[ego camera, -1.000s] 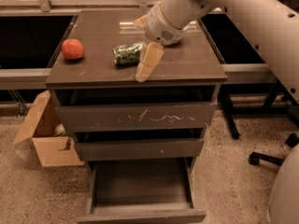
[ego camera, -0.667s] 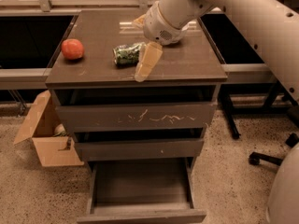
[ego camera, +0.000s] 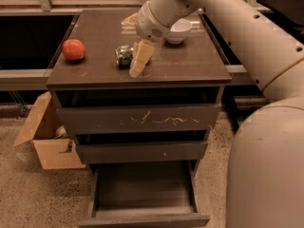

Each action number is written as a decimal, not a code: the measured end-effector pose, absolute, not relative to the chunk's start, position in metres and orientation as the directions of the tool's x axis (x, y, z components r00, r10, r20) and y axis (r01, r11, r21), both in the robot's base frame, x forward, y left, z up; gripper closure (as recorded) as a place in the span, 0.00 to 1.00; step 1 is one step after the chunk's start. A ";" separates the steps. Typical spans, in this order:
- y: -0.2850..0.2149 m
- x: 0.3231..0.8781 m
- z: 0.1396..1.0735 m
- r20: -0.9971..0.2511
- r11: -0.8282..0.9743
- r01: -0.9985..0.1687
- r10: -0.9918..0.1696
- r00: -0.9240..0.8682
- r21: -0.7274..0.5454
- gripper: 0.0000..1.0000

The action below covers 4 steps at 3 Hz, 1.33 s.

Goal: Place green can into bottom drawer

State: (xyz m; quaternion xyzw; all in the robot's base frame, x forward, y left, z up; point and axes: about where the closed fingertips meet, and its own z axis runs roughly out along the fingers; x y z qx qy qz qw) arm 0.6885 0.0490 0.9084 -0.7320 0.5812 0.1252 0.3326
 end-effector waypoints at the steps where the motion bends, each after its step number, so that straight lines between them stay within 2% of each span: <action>1: 0.062 0.719 0.897 -0.599 -0.071 -0.936 -0.751 0.277 -0.344 0.00; 2: 0.065 0.732 0.888 -0.617 -0.037 -0.944 -0.749 0.244 -0.328 0.00; 3: 0.067 0.738 0.869 -0.627 -0.018 -0.960 -0.754 0.198 -0.281 0.19; 4: 0.069 0.741 0.845 -0.637 -0.014 -0.974 -0.755 0.160 -0.228 0.50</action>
Offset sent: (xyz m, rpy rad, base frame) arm 0.0613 0.0145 -0.0249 0.0773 0.0294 -0.0953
